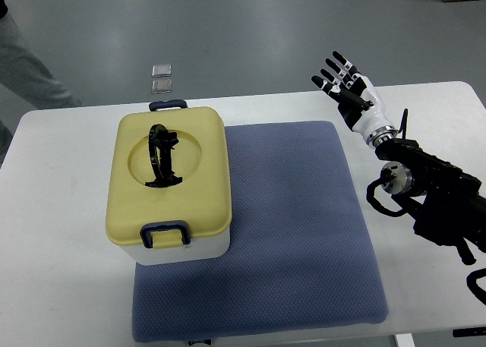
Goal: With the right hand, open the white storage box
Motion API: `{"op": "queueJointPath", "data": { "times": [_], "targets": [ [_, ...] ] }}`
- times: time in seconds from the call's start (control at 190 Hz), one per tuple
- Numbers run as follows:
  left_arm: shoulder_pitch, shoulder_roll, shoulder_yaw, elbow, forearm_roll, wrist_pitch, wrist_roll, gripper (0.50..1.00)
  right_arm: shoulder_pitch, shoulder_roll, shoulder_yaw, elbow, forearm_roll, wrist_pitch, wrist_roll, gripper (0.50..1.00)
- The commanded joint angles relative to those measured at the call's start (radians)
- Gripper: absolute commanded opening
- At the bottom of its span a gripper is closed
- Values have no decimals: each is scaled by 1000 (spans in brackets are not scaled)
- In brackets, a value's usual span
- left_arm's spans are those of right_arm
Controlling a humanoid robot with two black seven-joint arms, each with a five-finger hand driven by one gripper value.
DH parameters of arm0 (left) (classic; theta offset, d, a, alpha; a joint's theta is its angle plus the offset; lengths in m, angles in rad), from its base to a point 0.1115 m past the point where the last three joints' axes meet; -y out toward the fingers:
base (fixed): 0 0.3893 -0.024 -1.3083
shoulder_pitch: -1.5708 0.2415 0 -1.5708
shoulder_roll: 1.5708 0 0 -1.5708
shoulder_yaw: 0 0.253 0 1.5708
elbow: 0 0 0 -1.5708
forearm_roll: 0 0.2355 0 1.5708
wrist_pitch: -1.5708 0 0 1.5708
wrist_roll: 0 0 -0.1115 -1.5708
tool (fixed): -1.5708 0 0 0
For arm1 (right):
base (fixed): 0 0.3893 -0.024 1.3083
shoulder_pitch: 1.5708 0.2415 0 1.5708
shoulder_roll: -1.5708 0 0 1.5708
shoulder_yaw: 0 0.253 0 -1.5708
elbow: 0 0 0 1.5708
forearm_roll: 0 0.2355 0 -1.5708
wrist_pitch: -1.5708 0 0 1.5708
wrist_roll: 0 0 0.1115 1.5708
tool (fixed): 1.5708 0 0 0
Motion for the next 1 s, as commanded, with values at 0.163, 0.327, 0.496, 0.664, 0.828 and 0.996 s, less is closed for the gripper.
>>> {"op": "queueJointPath", "data": {
  "times": [0.163,0.327,0.496,0.664,0.828,0.996],
  "targets": [
    [0,0,0,0,1,0,0,1000,8,-9,-13,5,-11,-8,0,928],
    [0,0,0,0,-1,0,0,1000,43,-6,-19,12,-83,2,0,928],
    [0,0,0,0,-1,0,0,1000,110,-8,-20,58,-281,-4,11,928],
    [0,0,0,0,-1,0,0,1000,212,-32,-20,109,-575,2,23,928],
    [0,0,0,0,1,0,0,1000,311,-58,-25,227,-915,4,37,928],
    [0,0,0,0,1,-1,0,1000,383,-55,-51,331,-1170,16,44,928]
  ]
}}
